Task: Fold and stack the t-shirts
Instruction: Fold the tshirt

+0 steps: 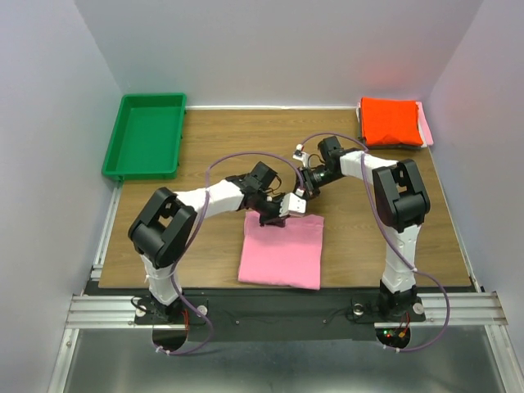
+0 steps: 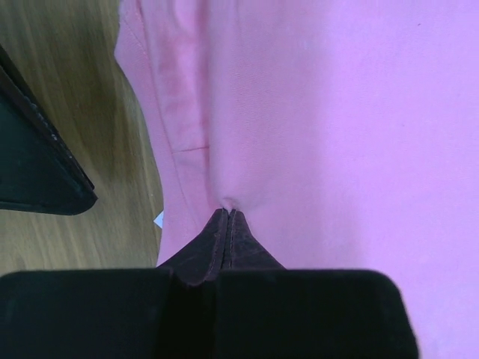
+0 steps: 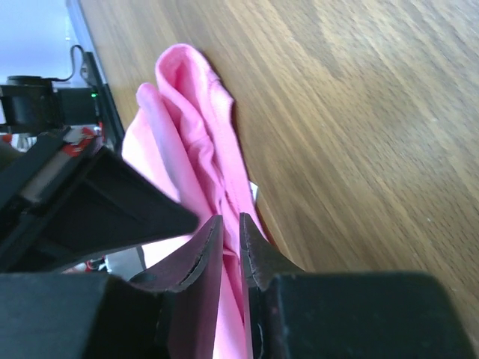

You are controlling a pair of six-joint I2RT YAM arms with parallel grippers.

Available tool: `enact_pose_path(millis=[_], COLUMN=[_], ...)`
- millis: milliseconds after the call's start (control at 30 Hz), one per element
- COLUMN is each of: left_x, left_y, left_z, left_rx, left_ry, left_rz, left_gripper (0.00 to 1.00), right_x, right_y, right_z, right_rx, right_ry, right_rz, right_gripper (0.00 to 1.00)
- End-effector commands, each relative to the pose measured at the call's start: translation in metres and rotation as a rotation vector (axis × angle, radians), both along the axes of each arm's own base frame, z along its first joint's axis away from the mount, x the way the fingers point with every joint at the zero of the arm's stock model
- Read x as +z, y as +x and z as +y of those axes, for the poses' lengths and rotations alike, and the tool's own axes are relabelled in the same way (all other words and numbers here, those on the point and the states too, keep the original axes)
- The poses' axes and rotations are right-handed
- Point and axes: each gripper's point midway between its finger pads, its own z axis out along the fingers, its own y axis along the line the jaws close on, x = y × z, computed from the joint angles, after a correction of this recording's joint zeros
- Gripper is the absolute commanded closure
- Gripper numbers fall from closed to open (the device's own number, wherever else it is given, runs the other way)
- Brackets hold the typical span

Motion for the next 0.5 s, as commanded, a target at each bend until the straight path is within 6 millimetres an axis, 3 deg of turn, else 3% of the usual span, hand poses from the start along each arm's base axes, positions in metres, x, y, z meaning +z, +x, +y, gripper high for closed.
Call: enact_pose_path(millis=[0, 233, 467], left_x=[0.047, 0.069, 0.073], left_y=[-0.011, -0.019, -0.01], left_z=[-0.001, 0.003, 0.003], left_rx=[-0.03, -0.013, 0.0], left_ry=[-0.087, -0.098, -0.09], left_rz=[-0.066, -0.097, -0.144], left_gripper=[1.0, 1.0, 1.0], right_x=[0.019, 0.004, -0.044], right_y=[-0.002, -0.033, -0.052], right_z=[0.011, 0.031, 0.027], right_rx=[0.019, 0.098, 0.121], right_ry=[0.084, 0.091, 0.036], right_rz=[-0.008, 0.052, 0.107], right_gripper=[0.8, 0.82, 0.82])
